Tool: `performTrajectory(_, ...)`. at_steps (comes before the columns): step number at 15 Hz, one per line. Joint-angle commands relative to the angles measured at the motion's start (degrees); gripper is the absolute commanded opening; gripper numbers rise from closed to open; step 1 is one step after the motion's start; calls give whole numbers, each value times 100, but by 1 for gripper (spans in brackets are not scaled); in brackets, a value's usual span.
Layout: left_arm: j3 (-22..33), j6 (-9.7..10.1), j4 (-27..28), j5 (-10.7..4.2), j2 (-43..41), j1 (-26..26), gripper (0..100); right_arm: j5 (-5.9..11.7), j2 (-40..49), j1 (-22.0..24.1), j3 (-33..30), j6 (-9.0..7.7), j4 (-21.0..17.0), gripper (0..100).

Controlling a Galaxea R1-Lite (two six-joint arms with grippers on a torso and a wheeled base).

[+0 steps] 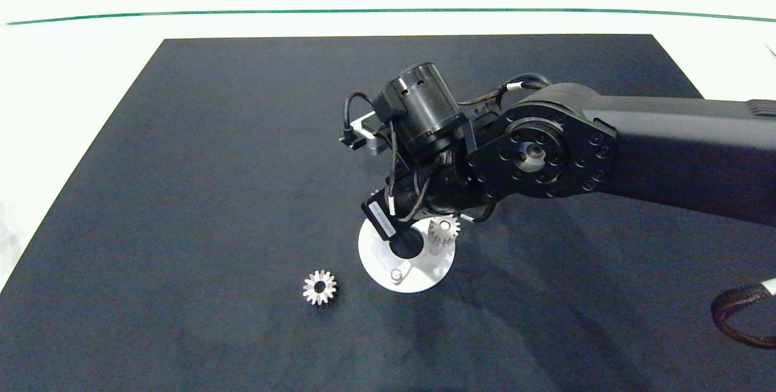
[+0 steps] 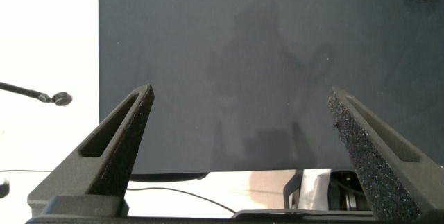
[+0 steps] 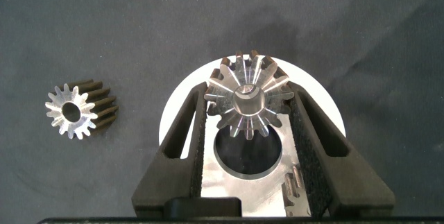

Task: Install three planetary gears onto the carrier pins

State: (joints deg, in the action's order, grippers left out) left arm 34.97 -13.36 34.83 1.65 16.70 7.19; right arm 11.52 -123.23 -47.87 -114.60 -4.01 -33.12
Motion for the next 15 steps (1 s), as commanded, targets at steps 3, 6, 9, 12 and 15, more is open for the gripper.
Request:
performTrajectory(3, -8, -9, 24, 2, 0, 1, 100, 96, -8, -3, 1, -3, -19, 25)
performTrajectory(6, -8, -9, 24, 2, -9, 1, 100, 105, -25, -12, 17, -3, -28, 25)
performTrajectory(9, -8, -9, 24, 2, -18, 1, 100, 105, -25, -20, 17, -3, -19, 25)
performTrajectory(12, -8, -9, 24, 2, -18, 1, 100, 105, -34, -38, 1, -3, -19, 25)
performTrajectory(15, -8, -9, 24, 2, -18, 1, 100, 105, -60, -38, 1, -3, -19, 25)
